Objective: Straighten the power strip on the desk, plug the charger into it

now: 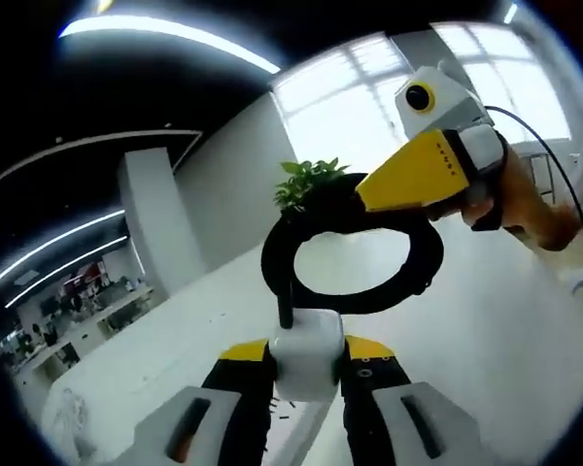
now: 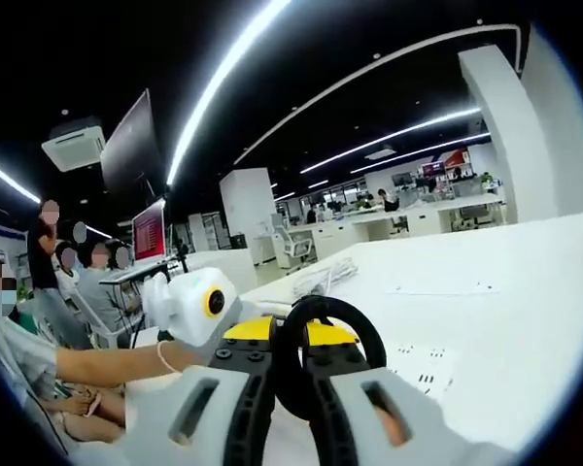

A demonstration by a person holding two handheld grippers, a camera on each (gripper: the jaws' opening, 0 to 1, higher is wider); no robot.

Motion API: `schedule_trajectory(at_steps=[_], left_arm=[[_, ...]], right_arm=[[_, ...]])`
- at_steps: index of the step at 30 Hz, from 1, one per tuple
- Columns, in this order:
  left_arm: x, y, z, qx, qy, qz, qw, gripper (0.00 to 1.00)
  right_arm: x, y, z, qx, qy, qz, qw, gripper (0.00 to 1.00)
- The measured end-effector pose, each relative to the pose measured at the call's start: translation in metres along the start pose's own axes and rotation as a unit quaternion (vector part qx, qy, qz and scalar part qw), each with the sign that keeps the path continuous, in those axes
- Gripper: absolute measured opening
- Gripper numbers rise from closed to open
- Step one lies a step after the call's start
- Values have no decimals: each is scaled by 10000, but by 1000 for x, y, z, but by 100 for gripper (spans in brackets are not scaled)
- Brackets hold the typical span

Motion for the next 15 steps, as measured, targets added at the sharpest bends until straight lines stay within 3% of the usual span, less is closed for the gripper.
schedule_trajectory(at_steps=[15], left_arm=[[-11, 9, 28, -1246, -87, 88, 9921, 25]], right_arm=[[5, 27, -15, -33, -22, 264, 9996, 8]])
Point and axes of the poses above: the point that each gripper's makers call its tool centre point, and the gripper's own axes: y roughly forward along the fingers, z roughly to its left, x roughly out of its top, the point moved 4 cm from there along -y, roughly backward along the fingers, and after that the axes turned 9 degrees about z, right-handed, at the moved point
